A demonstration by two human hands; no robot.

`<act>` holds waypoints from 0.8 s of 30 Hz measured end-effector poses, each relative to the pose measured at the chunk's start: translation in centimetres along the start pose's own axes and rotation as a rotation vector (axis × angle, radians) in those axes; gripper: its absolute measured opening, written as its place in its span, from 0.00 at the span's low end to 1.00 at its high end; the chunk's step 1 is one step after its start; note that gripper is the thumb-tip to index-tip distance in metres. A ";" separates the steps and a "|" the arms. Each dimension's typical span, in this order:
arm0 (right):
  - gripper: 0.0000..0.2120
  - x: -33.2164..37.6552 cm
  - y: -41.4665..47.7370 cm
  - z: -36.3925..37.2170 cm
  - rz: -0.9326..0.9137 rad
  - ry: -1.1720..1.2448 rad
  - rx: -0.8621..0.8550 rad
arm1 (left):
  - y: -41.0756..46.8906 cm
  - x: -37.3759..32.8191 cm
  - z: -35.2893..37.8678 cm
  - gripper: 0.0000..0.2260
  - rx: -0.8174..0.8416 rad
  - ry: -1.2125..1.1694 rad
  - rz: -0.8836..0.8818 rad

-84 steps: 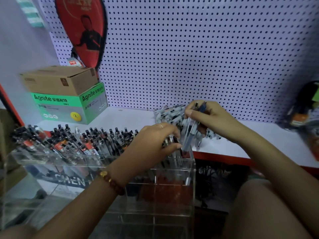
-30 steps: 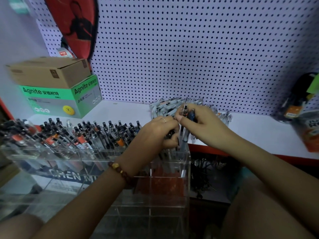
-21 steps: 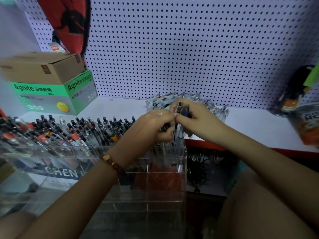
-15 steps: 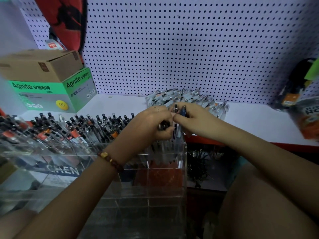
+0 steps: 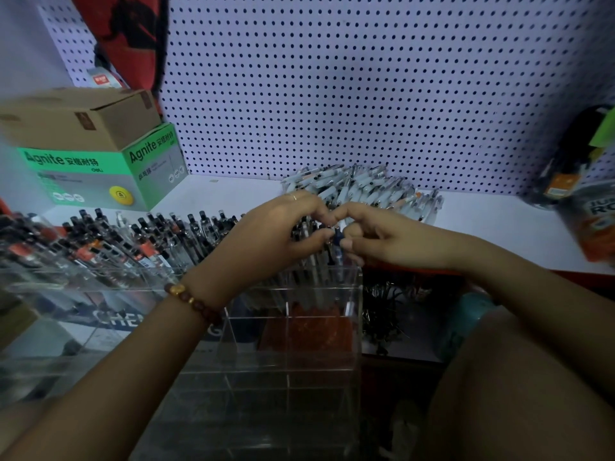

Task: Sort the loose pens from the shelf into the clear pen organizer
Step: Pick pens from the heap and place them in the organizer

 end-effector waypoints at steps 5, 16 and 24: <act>0.09 -0.5 0.2 0.0 0.059 0.081 0.022 | -0.1 0.0 0.7 0.11 -0.019 0.072 -0.058; 0.04 -0.9 1.4 -1.5 0.074 -0.284 -0.272 | 0.0 -1.0 1.4 0.22 0.017 0.145 0.002; 0.04 -1.1 1.7 -0.7 0.047 -0.142 -0.144 | 0.0 -1.2 0.8 0.14 0.032 0.147 0.034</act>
Point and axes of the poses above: each hand's wrist, its own y-axis towards the middle knuckle, its own z-axis out of the palm, x = y × z, the point moved 7 cm from there along y, towards the middle knuckle, and after that the axes turned 2 degrees about z, right-handed, at the moved point
